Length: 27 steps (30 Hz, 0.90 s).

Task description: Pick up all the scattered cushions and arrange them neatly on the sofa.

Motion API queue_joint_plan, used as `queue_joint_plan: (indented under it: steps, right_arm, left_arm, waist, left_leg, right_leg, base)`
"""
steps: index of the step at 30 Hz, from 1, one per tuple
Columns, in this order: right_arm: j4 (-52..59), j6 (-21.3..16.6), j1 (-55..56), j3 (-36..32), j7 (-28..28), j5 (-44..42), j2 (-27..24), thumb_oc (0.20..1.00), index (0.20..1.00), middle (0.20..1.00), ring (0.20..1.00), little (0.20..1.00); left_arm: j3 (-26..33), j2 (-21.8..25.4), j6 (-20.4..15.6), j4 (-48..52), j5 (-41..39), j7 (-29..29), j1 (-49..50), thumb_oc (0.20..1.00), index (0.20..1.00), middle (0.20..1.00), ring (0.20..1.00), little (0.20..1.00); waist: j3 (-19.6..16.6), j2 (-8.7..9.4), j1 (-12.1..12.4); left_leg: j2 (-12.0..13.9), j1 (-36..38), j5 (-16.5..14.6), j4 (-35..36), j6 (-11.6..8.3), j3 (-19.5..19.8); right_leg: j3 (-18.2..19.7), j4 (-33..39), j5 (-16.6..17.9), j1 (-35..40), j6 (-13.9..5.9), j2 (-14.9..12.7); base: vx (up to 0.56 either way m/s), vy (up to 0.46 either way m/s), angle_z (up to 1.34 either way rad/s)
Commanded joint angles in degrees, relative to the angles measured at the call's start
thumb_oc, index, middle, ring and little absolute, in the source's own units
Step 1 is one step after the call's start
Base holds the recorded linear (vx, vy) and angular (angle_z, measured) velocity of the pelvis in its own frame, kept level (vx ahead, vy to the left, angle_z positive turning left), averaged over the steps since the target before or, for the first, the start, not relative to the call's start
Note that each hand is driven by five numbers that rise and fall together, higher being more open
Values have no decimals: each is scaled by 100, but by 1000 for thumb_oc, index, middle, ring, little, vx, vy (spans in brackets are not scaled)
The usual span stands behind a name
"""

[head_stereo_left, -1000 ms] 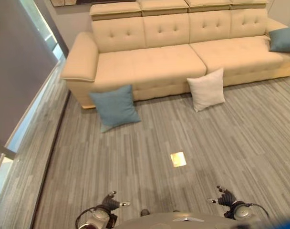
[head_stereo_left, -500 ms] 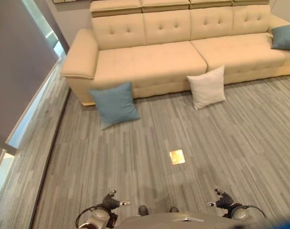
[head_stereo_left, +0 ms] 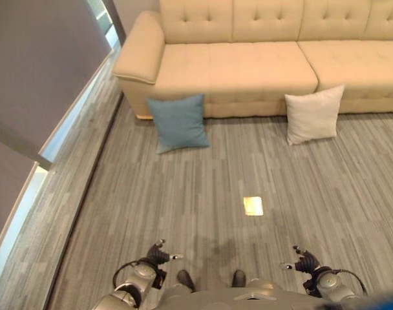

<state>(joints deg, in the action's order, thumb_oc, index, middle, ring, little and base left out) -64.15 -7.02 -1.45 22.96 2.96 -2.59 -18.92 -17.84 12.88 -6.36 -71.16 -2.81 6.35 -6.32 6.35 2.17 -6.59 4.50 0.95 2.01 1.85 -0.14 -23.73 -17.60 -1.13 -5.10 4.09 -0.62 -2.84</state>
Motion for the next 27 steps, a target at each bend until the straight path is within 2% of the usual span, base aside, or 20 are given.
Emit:
queue_joint_plan:
  steps: [1,3,4,5,6,8,9,11,12,15,16,17,18,19,20,22,23,24,27]
  right_arm:
    - [-72,6,-315,37,40,90,102,1000,1000,1000,1000,1000]
    - [-48,12,-348,38,25,132,110,1000,1000,1000,1000,1000]
    - [-19,15,-370,38,24,147,98,1000,1000,1000,1000,1000]
    - [-19,16,-370,38,24,147,98,1000,1000,1000,1000,1000]
    - [40,23,-409,68,9,170,91,1000,1000,1000,1000,1000]
    - [151,-4,-461,120,4,169,113,1000,1000,1000,1000,1000]
    - [220,-24,-473,151,0,166,105,1000,1000,1000,1000,1000]
    - [261,-18,-493,191,-3,174,68,1000,1000,1000,1000,1000]
    - [264,-21,-523,243,-17,143,67,1000,1000,1000,1000,1000]
    - [274,-11,-486,238,-44,158,42,1000,1000,1000,1000,1000]
    - [273,-6,-451,214,-53,201,13,1000,1000,1000,1000,1000]
    - [275,-11,-415,201,-44,198,-13,1000,1000,1000,1000,1000]
    - [259,-4,-292,158,-80,182,-58,1000,1000,1000,1000,1000]
    - [302,3,-93,60,-139,152,-119,1000,1000,1000,1000,1000]
    - [364,-9,5,12,-123,102,-194,1000,1000,1000,1000,1000]
    - [302,21,32,16,-112,15,-213,1000,1000,1000,1000,1000]
    - [275,14,57,30,-107,0,-198,1000,1000,1000,1000,1000]
    - [178,36,90,47,-110,4,-198,1000,1000,1000,1000,1000]
    - [109,12,112,73,-101,60,-221,1000,1000,1000,1000,1000]
  left_arm:
    - [192,108,-39,-231,1,-6,-63,1000,1000,1000,1000,1000]
    - [237,119,-39,-224,-33,-15,-59,1000,1000,1000,1000,1000]
    - [230,120,-43,-214,-38,-8,-60,1000,1000,1000,1000,1000]
    - [230,120,-42,-214,-38,-8,-61,1000,1000,1000,1000,1000]
    - [229,137,-41,-200,-46,-6,-63,1000,1000,1000,1000,1000]
    - [221,174,-43,-184,-43,15,-123,1000,1000,1000,1000,1000]
    - [210,193,-59,-172,-45,16,-131,1000,1000,1000,1000,1000]
    - [207,202,-82,-153,-47,18,-164,1000,1000,1000,1000,1000]
    - [184,217,-105,-171,-38,14,-208,1000,1000,1000,1000,1000]
    - [196,198,-116,-181,-71,5,-235,1000,1000,1000,1000,1000]
    - [189,167,-140,-163,-120,-15,-254,1000,1000,1000,1000,1000]
    - [159,146,-153,-151,-117,-42,-264,1000,1000,1000,1000,1000]
    - [89,98,-161,-139,-72,-96,-235,1000,1000,1000,1000,1000]
    - [17,58,-181,-95,-74,-154,-184,1000,1000,1000,1000,1000]
    - [-94,58,-194,74,-107,-146,-268,1000,1000,1000,1000,1000]
    - [-160,82,-172,168,-145,-112,-355,1000,1000,1000,1000,1000]
    - [-202,80,-175,202,-156,-111,-375,1000,1000,1000,1000,1000]
    - [-235,74,-193,267,-180,-122,-383,1000,1000,1000,1000,1000]
    - [-256,65,-208,299,-168,-93,-312,1000,1000,1000,1000,1000]
  waist:
    - [-87,278,69]
    - [-71,236,136]
    - [-34,229,169]
    - [-35,230,171]
    - [35,215,168]
    - [142,149,103]
    - [202,106,9]
    - [249,68,-83]
    - [281,80,-120]
    - [301,83,-240]
    - [342,66,-311]
    - [337,68,-328]
    - [249,40,-383]
    - [209,-1,-478]
    - [296,123,-508]
    - [377,311,-452]
    - [380,367,-424]
    - [354,426,-346]
    - [341,377,-238]
  left_leg:
    - [-374,-170,-549,-328,75,233]
    - [-478,-70,-573,-140,173,331]
    - [-553,-25,-596,-109,239,392]
    - [-555,-25,-595,-107,240,390]
    - [-608,44,-600,-45,300,463]
    - [-595,175,-585,84,316,596]
    - [-605,311,-593,153,309,756]
    - [-638,467,-615,239,276,911]
    - [-704,616,-704,298,269,1001]
    - [-821,914,-846,315,234,1287]
    - [-845,1085,-875,290,203,1490]
    - [-875,1135,-919,220,206,1565]
    - [-875,1199,-968,29,163,1648]
    - [-741,1073,-669,-613,-154,1580]
    - [-484,499,-216,-1828,-445,1352]
    - [-263,-24,-47,-2728,-489,1088]
    - [-163,-197,-77,-2812,-439,935]
    - [-101,-539,-213,-2509,-314,808]
    - [-146,-746,-351,-1515,-214,949]
  right_leg:
    - [760,293,67,281,-404,-206]
    - [796,-161,71,87,-490,-345]
    - [807,-473,191,-22,-590,-430]
    - [810,-480,188,-26,-591,-432]
    - [862,-950,367,-243,-667,-500]
    - [1151,-1673,527,-725,-674,-367]
    - [1404,-1839,444,-920,-615,-146]
    - [1655,-1539,252,-1088,-561,155]
    - [1611,-1083,294,-1224,-475,251]
    - [1591,-495,597,-1494,-498,343]
    - [1592,-433,708,-1623,-509,382]
    - [1617,-381,710,-1551,-478,378]
    - [1736,-370,693,-1416,-363,411]
    - [1752,-356,639,-1186,-230,439]
    - [1709,-268,537,-893,-69,342]
    - [1756,-159,422,-620,84,285]
    - [1770,-118,364,-500,114,271]
    - [1818,-26,244,-288,126,213]
    - [1860,14,44,-112,40,224]
  base:
    - [207,199,20]
    - [156,185,1]
    - [109,134,-3]
    - [96,132,6]
    - [86,118,10]
    - [179,128,6]
    - [245,62,9]
    - [321,-5,61]
    - [387,-63,76]
    - [422,-93,53]
    - [449,-147,62]
    - [517,-215,112]
    - [485,-268,122]
    - [505,-396,108]
    - [360,-396,55]
    - [235,-297,78]
    - [374,-206,50]
    - [384,-106,-6]
    - [360,-14,-35]
